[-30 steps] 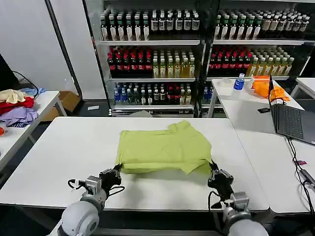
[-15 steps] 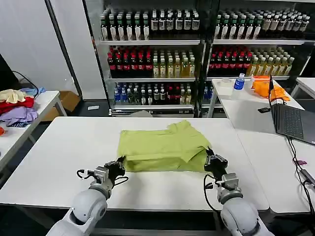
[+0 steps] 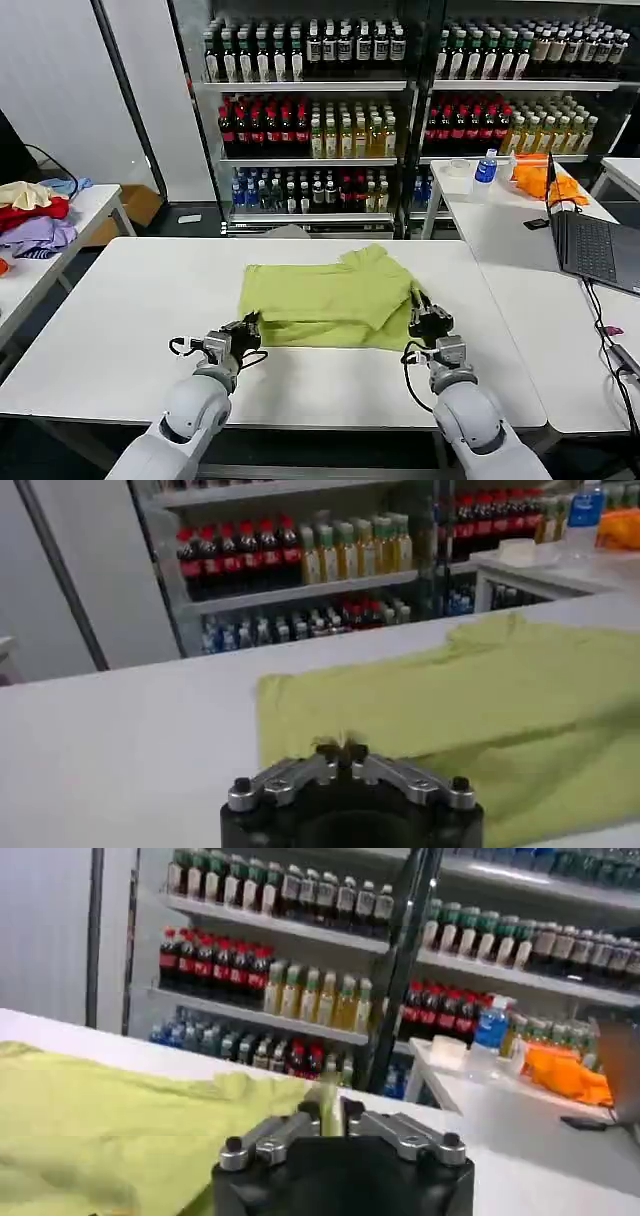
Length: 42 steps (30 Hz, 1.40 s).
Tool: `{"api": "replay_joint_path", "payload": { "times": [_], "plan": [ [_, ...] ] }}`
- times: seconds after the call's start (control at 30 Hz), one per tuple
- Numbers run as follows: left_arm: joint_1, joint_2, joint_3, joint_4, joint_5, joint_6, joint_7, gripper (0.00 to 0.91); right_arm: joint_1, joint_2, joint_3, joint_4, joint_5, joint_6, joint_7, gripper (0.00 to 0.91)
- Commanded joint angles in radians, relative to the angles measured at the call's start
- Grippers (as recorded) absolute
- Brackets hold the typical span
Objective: Fold and organize the clothes.
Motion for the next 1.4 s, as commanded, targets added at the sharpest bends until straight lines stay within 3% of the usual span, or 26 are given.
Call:
{"api": "replay_joint_path", "payload": {
  "times": [0.03,0.27,0.4,0.5,0.67,0.73,0.77,0.8,0.83,0.87,0.9,0.93,0.97,1.4],
  "plan": [
    [-0.004,-0.013,-0.001,0.01,0.01,0.0,0.0,0.907,-0.01,0.005,0.013,0.003,0.017,-0.012,0.001,0.907],
    [0.064,-0.008,-0.035,-0.044,0.007,-0.003,-0.01,0.907,-0.126,-0.014,0.099,0.083,0.079,-0.056,0.016,0.907],
    [0.082,-0.008,-0.046,-0.036,-0.001,-0.003,-0.014,0.907,-0.148,-0.015,0.132,0.077,0.2,-0.136,0.04,0.907],
    [0.08,-0.01,-0.047,-0.028,-0.014,0.0,-0.017,0.907,-0.152,-0.012,0.136,0.065,0.267,-0.176,0.044,0.907],
    [0.062,-0.017,-0.038,-0.01,-0.019,0.005,-0.018,0.907,-0.137,-0.005,0.11,0.031,0.294,-0.197,0.046,0.907],
    [0.059,-0.019,-0.034,-0.004,-0.023,0.007,-0.018,0.655,-0.125,0.001,0.095,0.019,0.304,-0.202,0.051,0.907],
    [0.057,-0.019,-0.032,-0.001,-0.024,0.007,-0.018,0.413,-0.12,0.003,0.09,0.012,0.304,-0.202,0.051,0.907],
    [0.056,-0.019,-0.031,0.001,-0.024,0.007,-0.018,0.343,-0.117,0.004,0.087,0.008,0.304,-0.202,0.052,0.907],
    [0.056,-0.02,-0.029,0.004,-0.024,0.006,-0.017,0.151,-0.113,0.007,0.08,0.003,0.304,-0.201,0.056,0.715],
    [0.054,-0.021,-0.027,0.009,-0.024,0.005,-0.017,0.06,-0.111,0.01,0.078,-0.001,0.307,-0.2,0.061,0.484],
    [0.054,-0.021,-0.027,0.01,-0.025,0.005,-0.017,0.02,-0.111,0.011,0.075,-0.003,0.314,-0.198,0.063,0.06],
    [0.053,-0.021,-0.025,0.012,-0.025,0.004,-0.018,0.02,-0.111,0.012,0.074,-0.002,0.32,-0.197,0.063,0.06],
    [0.053,-0.021,-0.023,0.014,-0.027,0.0,-0.018,0.02,-0.112,0.011,0.072,0.0,0.331,-0.195,0.062,0.0],
    [0.066,-0.021,-0.022,-0.002,-0.067,-0.01,-0.019,0.02,-0.117,0.013,0.067,0.01,0.329,-0.189,0.061,0.0]
  ]
}}
